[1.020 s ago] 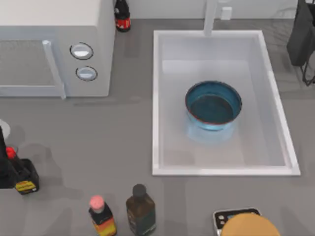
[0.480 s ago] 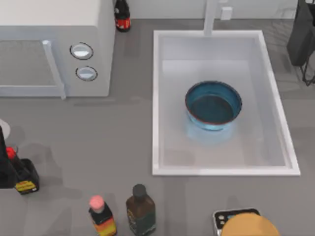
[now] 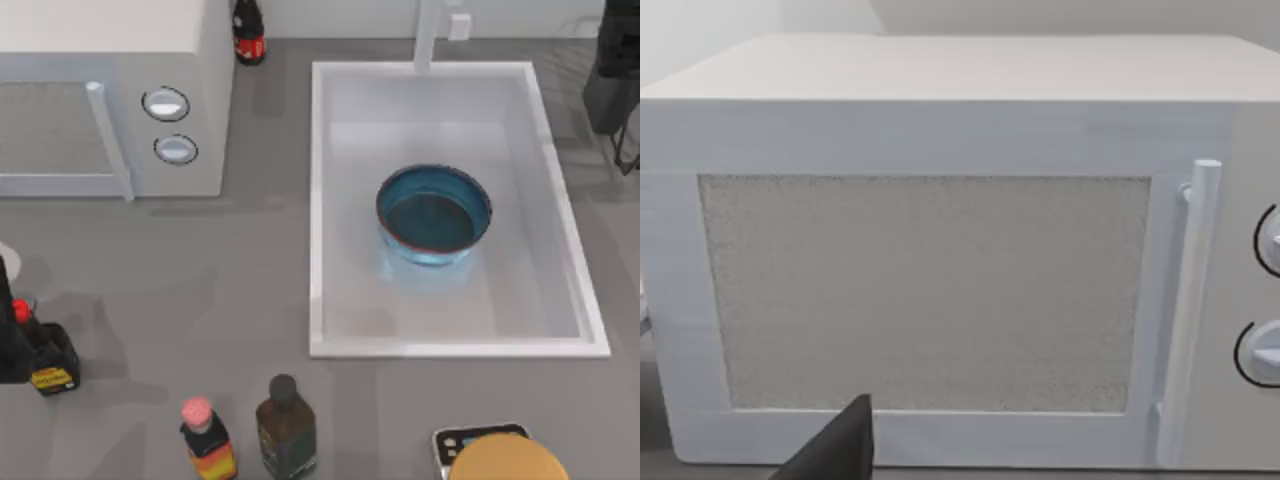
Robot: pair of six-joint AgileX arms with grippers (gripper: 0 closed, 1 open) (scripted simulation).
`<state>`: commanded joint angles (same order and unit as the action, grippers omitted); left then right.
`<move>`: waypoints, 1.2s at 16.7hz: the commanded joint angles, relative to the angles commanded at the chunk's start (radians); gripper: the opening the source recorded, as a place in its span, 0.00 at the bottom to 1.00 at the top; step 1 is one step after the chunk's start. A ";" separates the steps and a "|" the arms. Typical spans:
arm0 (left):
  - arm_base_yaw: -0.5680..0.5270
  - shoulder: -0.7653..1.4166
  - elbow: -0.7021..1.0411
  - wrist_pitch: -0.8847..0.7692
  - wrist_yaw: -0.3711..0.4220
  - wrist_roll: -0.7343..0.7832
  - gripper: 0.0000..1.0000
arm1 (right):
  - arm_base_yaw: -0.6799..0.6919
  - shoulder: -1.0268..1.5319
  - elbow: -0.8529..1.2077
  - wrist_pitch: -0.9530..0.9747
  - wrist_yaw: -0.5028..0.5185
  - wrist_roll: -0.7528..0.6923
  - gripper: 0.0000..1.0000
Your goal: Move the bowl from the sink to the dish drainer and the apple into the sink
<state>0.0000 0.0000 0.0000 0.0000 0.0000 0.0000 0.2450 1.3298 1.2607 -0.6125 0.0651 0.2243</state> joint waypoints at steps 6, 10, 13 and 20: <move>0.000 0.000 0.000 0.000 0.000 0.000 1.00 | 0.126 0.641 0.596 -0.303 0.026 0.136 1.00; 0.000 0.000 0.000 0.000 0.000 0.000 1.00 | 0.200 0.997 0.931 -0.473 0.038 0.221 1.00; 0.000 0.000 0.000 0.000 0.000 0.000 1.00 | 0.243 1.196 1.123 -0.568 0.044 0.272 1.00; 0.000 0.000 0.000 0.000 0.000 0.000 1.00 | 0.277 1.349 1.273 -0.642 0.047 0.314 1.00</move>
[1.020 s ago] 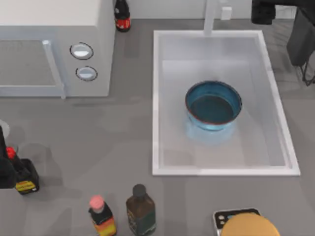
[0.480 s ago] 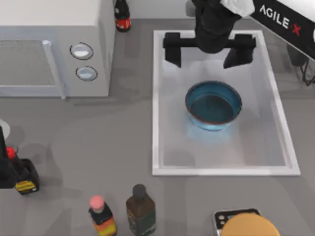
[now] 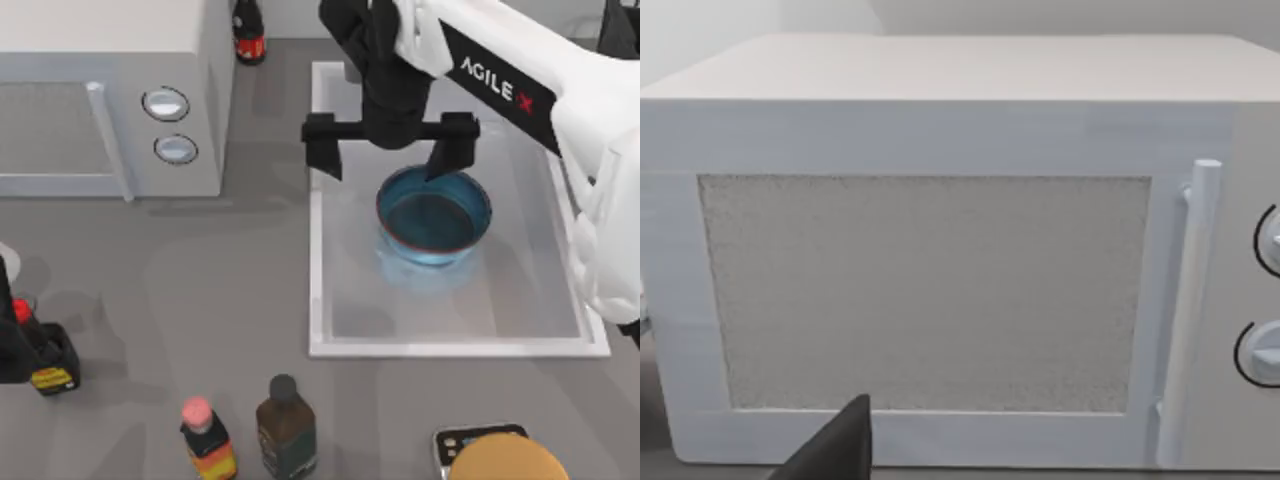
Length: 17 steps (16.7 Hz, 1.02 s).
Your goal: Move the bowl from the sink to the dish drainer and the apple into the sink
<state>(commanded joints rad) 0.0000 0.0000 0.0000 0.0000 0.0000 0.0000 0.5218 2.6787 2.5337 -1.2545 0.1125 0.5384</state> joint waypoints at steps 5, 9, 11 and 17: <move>0.000 0.000 0.000 0.000 0.000 0.000 1.00 | -0.005 0.014 -0.004 0.017 -0.001 -0.003 1.00; 0.000 0.000 0.000 0.000 0.000 0.000 1.00 | -0.011 0.096 -0.013 0.110 0.000 -0.010 1.00; 0.000 0.000 0.000 0.000 0.000 0.000 1.00 | -0.015 0.143 -0.020 0.165 0.000 -0.015 1.00; 0.000 0.000 0.000 0.000 0.000 0.000 1.00 | -0.019 0.183 -0.027 0.212 0.000 -0.018 1.00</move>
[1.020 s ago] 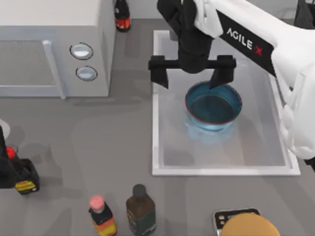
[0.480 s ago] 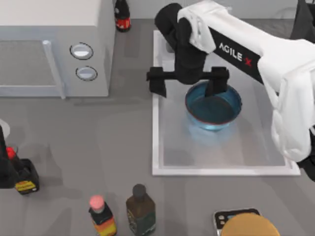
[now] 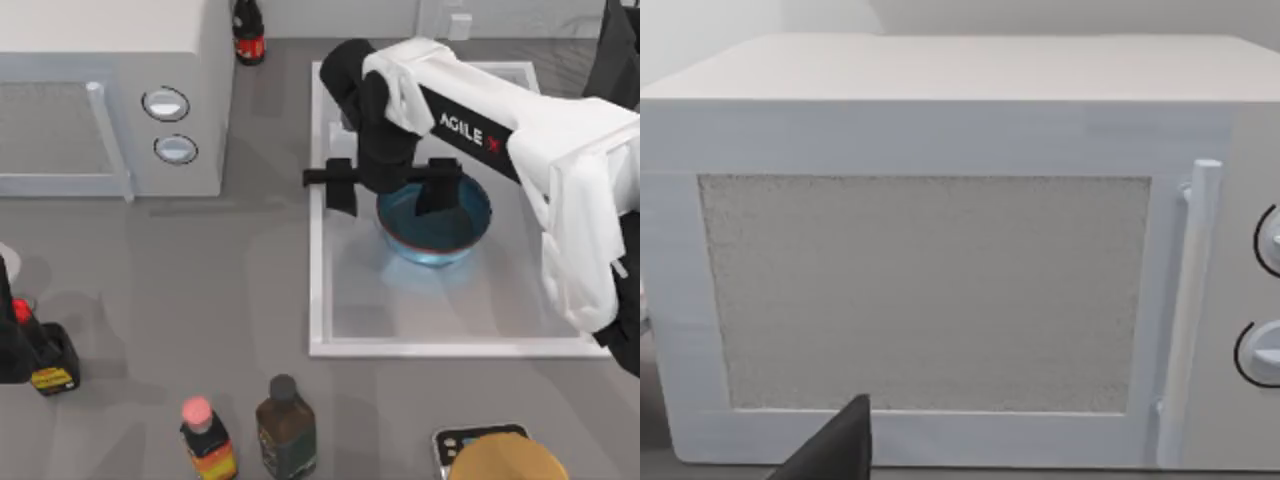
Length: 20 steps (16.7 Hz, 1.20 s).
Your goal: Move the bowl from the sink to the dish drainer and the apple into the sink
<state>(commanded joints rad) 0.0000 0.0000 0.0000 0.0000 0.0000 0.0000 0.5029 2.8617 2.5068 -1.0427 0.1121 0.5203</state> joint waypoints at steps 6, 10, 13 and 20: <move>0.000 0.000 0.000 0.000 0.000 0.000 1.00 | 0.000 0.000 0.000 0.000 0.000 0.000 0.55; 0.000 0.000 0.000 0.000 0.000 0.000 1.00 | 0.000 0.000 0.000 0.000 0.000 0.000 0.25; 0.000 0.000 0.000 0.000 0.000 0.000 1.00 | 0.000 0.000 0.000 0.000 0.000 0.000 0.02; 0.000 0.000 0.000 0.000 0.000 0.000 1.00 | 0.000 0.000 0.000 0.000 0.000 0.000 0.00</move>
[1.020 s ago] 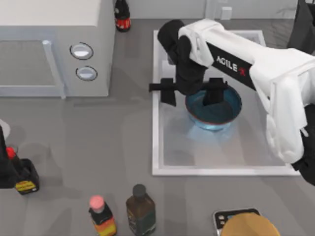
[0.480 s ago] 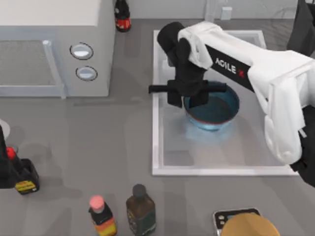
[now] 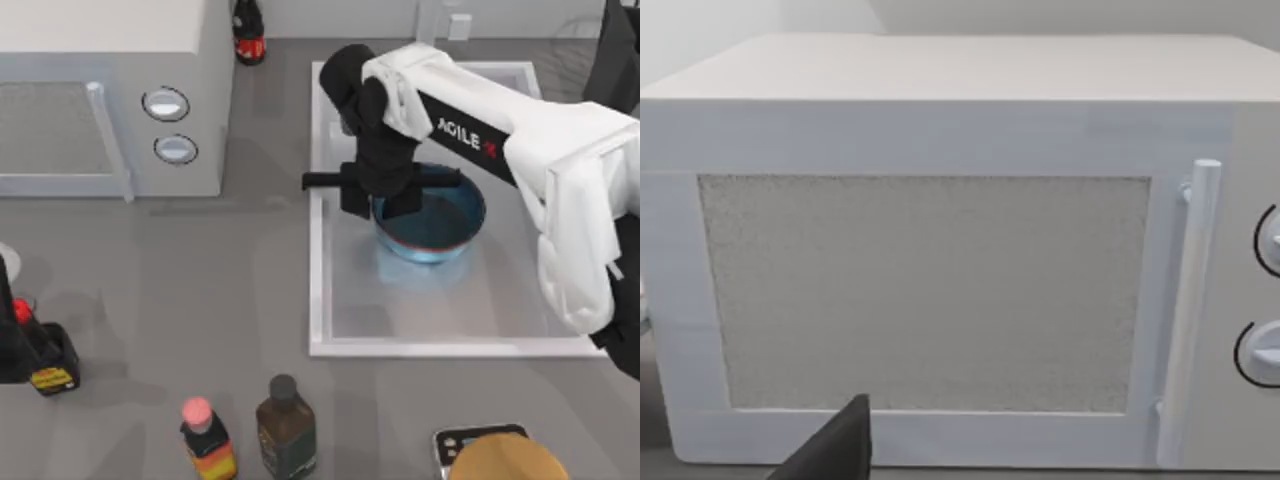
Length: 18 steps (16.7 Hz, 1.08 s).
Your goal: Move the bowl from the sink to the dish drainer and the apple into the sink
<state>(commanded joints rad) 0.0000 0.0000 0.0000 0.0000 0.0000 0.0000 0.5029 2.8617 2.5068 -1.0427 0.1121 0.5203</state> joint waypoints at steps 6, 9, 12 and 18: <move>0.000 0.000 0.000 0.000 0.000 0.000 1.00 | 0.037 -0.064 -0.042 -0.036 0.007 0.023 0.00; 0.000 0.000 0.000 0.000 0.000 0.000 1.00 | 0.102 -0.202 -0.129 -0.111 0.019 0.085 0.00; 0.000 0.000 0.000 0.000 0.000 0.000 1.00 | 0.182 -0.407 -0.243 -0.209 0.031 0.175 0.00; 0.000 0.000 0.000 0.000 0.000 0.000 1.00 | 0.371 -0.865 -0.491 -0.418 0.049 0.370 0.00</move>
<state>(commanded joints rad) 0.0000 0.0000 0.0000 0.0000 0.0000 0.0000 0.8736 1.9966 2.0159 -1.4605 0.1615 0.8898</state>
